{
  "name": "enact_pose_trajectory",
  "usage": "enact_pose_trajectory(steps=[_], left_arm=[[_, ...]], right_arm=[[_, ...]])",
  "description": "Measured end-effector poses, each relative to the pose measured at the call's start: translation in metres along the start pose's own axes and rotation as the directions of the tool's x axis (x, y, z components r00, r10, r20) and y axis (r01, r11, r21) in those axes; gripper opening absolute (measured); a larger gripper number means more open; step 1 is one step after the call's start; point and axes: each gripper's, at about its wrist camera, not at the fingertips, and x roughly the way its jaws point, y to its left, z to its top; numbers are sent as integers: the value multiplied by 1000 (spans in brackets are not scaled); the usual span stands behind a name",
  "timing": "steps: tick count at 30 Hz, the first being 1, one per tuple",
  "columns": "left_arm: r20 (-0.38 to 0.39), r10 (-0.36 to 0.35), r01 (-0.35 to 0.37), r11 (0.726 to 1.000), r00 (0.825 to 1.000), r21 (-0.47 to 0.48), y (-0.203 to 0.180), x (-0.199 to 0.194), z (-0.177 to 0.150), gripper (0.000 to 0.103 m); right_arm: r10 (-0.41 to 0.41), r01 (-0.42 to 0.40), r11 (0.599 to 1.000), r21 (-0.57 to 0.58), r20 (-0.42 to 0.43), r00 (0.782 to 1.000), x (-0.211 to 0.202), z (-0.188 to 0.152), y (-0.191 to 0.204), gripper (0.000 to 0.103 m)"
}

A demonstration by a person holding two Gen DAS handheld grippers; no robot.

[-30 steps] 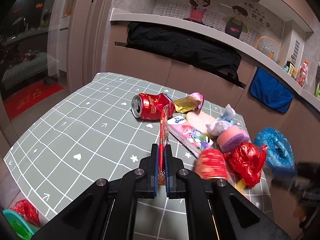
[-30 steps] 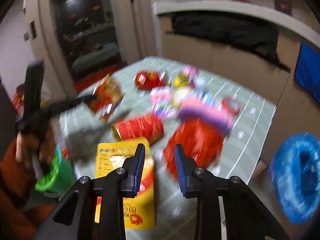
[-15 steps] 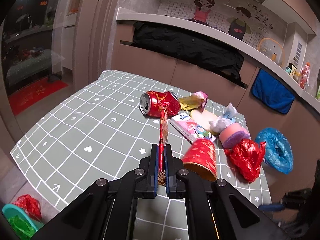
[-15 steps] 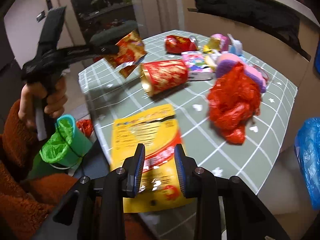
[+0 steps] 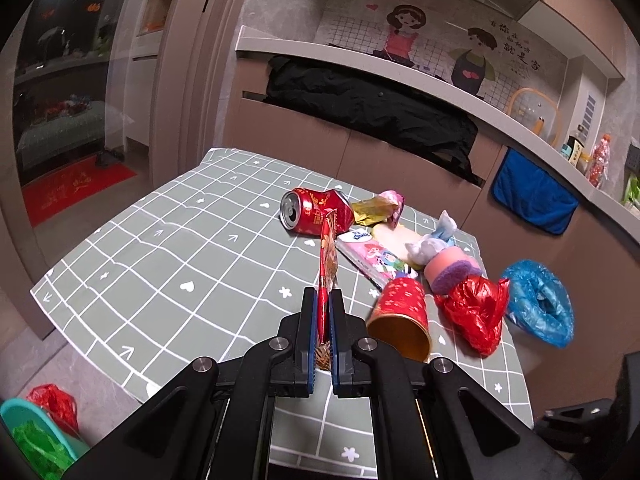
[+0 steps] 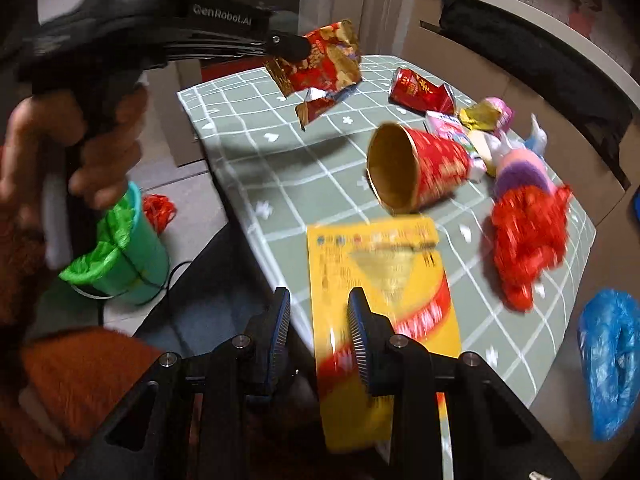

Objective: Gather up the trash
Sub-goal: 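Lift the red wrapper with the left gripper while the right gripper carries the yellow bag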

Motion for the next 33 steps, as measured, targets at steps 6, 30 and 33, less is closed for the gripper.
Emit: enact_pose_trajectory(steps=[6,30,33], left_arm=[[9,-39,39,999,999,-17,-7,-5,-3,5],[-7,-35,35,999,999,-6,-16,-9,-7,5],[-13,-39,39,999,999,-5,-18,-7,-7,5]], right_arm=[[-4,4,1000,7,-17,1000,-29,-44,-10,28],[-102,103,995,-8,52,993,-29,-30,-22,4],[-152,145,987,61,119,981,-48,-13,-47,2]])
